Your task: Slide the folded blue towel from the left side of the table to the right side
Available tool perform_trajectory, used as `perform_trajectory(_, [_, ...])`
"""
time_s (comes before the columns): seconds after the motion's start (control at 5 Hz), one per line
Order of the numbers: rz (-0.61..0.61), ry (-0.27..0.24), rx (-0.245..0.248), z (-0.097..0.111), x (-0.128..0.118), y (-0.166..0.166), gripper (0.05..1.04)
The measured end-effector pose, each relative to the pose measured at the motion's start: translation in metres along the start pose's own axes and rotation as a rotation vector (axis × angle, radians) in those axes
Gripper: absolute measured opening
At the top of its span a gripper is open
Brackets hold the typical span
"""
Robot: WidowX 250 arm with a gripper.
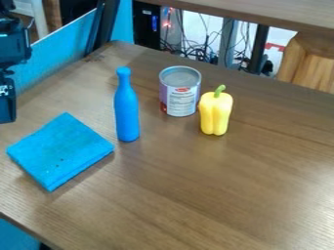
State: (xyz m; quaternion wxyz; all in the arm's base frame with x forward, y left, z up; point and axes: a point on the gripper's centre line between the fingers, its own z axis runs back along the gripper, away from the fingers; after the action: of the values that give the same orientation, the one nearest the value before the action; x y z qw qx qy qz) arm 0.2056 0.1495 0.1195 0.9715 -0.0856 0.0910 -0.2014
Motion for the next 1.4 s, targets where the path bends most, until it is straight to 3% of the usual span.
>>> perform_trajectory(0.2, [-0.003, 0.011, -0.022, -0.008, 0.0, 0.0, 1.004])
perform_trajectory(0.4, [-0.104, -0.043, -0.032, -0.013, 0.01, -0.005, 1.004])
perform_trajectory(0.6, [-0.08, -0.058, 0.121, -0.007, 0.021, -0.027, 1.004])
perform_trajectory(1.0, [-0.05, -0.105, 0.279, -0.008, 0.033, -0.032, 1.004])
perform_trajectory(1.2, [-0.021, -0.111, 0.31, -0.012, 0.034, -0.029, 1.004])
perform_trajectory(1.4, [-0.016, -0.129, 0.296, -0.025, 0.041, -0.025, 1.004])
